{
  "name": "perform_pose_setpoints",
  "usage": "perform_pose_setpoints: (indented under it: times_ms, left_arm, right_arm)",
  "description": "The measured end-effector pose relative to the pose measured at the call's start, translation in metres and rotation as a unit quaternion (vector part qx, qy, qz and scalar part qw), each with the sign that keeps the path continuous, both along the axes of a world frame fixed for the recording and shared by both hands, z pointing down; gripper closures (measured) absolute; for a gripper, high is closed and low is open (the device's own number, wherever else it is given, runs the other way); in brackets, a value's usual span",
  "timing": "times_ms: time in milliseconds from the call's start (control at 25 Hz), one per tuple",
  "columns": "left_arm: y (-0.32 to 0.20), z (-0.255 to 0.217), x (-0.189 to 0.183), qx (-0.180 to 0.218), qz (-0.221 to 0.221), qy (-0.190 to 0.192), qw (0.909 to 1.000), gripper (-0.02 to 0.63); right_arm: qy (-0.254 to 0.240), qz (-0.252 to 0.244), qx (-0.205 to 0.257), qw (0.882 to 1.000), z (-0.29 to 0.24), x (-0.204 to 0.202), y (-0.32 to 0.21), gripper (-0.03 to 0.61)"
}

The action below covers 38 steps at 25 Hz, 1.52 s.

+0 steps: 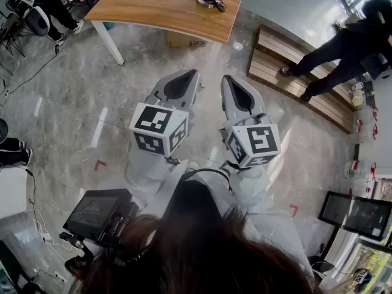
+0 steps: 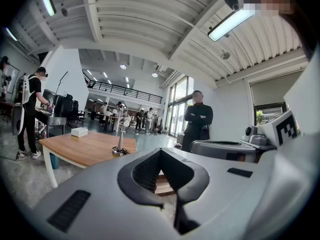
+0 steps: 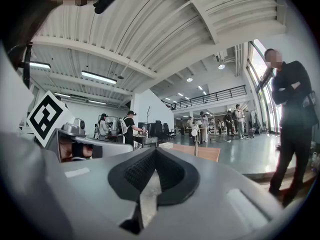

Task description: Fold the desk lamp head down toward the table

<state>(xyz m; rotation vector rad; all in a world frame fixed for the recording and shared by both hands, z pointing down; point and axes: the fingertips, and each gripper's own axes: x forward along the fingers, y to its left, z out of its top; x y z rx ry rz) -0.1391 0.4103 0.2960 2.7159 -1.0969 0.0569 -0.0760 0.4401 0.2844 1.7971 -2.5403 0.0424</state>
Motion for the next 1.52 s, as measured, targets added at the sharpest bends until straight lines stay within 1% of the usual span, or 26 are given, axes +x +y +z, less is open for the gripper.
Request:
perform_pose_setpoints:
  times_ms: [320,480,600,800,960,1120,1280,1440,1520]
  left_arm:
    - [0.000,0.001,0.005,-0.002,0.001,-0.004,1.0000,0.614]
    - [-0.003,0.003,0.013,-0.007,0.000,-0.002,1.0000,0.614]
    - [-0.011,0.003,0.014,-0.011,-0.009,-0.002,0.9999,0.614]
    - [-0.036,0.013,0.031,-0.022,-0.013,-0.009,0.9996,0.614]
    - [-0.083,0.027,0.030,-0.027,-0.016,-0.014,0.9994,0.614]
    - [-0.155,0.034,0.034,-0.031,-0.018,-0.014,0.9993,0.614]
    - [-0.242,0.023,0.053,-0.026,-0.002,-0.011,0.9996,0.614]
    - [-0.326,0.019,0.064,-0.029,0.029,-0.025,0.9989,0.614]
    - [-0.363,0.020,0.069,-0.031,0.033,-0.026,0.9986,0.614]
  right_arm:
    - [-0.003,0.004,-0.001,1.000,0.000,0.007,0.000,0.578]
    - [-0.008,0.008,0.004,1.000,-0.001,0.022,0.002,0.577]
    - [-0.006,0.005,0.003,1.000,-0.002,0.032,-0.003,0.577]
    - [-0.006,0.008,-0.003,1.000,0.006,0.059,-0.025,0.577]
    - [-0.005,0.011,-0.008,1.000,0.018,0.065,-0.075,0.577]
    - [-0.006,0.013,-0.006,1.000,0.022,0.075,-0.145,0.577]
    - [0.004,0.021,0.002,1.000,0.010,0.095,-0.232,0.577]
    - [0.008,0.027,0.004,1.000,0.000,0.107,-0.316,0.577]
    - [0.010,0.028,0.004,1.000,-0.002,0.114,-0.353,0.577]
